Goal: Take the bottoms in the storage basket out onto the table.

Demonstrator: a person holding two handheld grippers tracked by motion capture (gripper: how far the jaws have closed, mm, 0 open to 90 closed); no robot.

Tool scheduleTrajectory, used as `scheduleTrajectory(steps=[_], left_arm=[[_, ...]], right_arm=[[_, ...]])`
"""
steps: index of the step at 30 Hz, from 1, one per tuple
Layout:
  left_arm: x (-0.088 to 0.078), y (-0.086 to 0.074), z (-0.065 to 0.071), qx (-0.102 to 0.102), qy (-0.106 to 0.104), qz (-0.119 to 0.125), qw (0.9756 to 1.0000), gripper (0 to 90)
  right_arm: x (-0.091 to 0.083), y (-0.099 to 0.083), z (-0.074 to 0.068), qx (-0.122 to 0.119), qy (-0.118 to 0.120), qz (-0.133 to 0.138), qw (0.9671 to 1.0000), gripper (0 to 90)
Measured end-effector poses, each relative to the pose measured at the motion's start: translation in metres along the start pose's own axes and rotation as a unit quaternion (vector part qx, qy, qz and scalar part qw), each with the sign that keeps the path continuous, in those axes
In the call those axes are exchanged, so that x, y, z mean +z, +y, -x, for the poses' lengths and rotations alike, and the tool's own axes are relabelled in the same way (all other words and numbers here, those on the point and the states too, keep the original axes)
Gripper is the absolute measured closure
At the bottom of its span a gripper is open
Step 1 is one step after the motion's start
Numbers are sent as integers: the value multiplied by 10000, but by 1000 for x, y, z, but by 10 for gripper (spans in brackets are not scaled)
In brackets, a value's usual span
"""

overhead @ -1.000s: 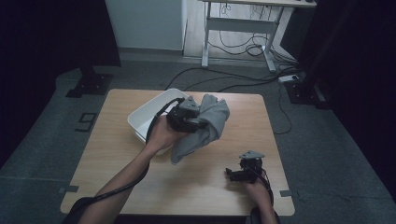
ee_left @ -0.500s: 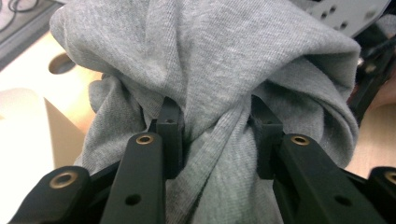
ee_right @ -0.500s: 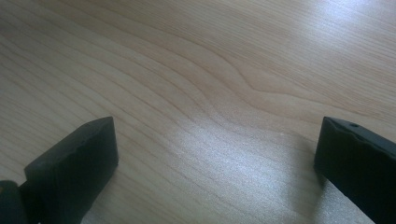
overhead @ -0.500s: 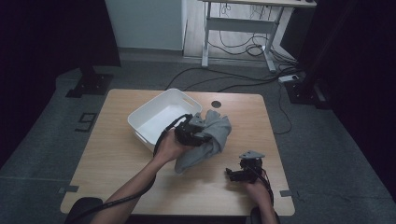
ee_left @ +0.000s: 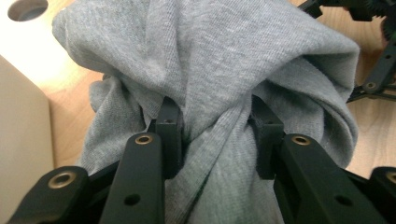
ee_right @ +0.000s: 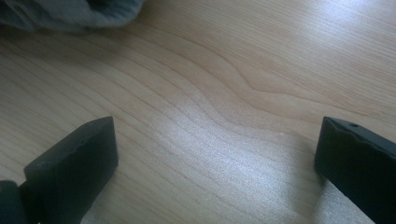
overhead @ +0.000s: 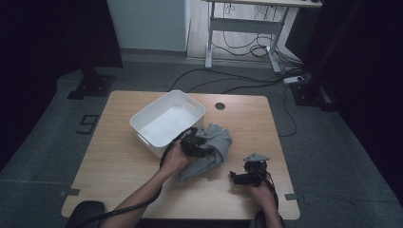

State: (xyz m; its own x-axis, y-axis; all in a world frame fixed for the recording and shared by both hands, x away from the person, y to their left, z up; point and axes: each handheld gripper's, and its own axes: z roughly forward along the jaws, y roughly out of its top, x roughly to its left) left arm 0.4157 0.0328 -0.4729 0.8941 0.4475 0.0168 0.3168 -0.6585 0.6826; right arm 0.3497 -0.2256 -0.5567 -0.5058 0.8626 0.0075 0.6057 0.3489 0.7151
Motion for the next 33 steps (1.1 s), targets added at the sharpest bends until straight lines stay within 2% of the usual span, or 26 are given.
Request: scheduleTrajectory(steps=[5, 11, 19, 21, 24, 26, 28, 31, 33], left_arm=[[8, -4, 0, -42, 13, -56, 10000, 626], [22, -14, -3, -204, -36, -159, 9997, 620], [27, -16, 0, -164, -28, -189, 9997, 587], [26, -15, 0, -166, -13, -167, 9997, 527], [23, -14, 1, -202, -32, -62, 9998, 380], [20, -14, 0, -294, -172, 36, 9994, 292], [16, -15, 0, -349, -225, 89, 9991, 205], [9, -18, 1, -362, -181, 123, 9991, 129], [3, -20, 2, -325, -122, 123, 9993, 113]], right_arm=[[0, 0, 0, -2, -1, -2, 10000, 0], [0, 0, 0, 10, 3, -10, 10000, 0], [0, 0, 0, 11, 2, -11, 10000, 0], [0, 0, 0, 15, 6, -13, 10000, 0], [0, 0, 0, 3, 2, -5, 10000, 0], [0, 0, 0, 1, 1, -4, 10000, 0], [0, 0, 0, 2, 3, -6, 10000, 0], [0, 0, 0, 1, 4, -8, 10000, 0], [0, 0, -1, 6, 1, -8, 10000, 0]])
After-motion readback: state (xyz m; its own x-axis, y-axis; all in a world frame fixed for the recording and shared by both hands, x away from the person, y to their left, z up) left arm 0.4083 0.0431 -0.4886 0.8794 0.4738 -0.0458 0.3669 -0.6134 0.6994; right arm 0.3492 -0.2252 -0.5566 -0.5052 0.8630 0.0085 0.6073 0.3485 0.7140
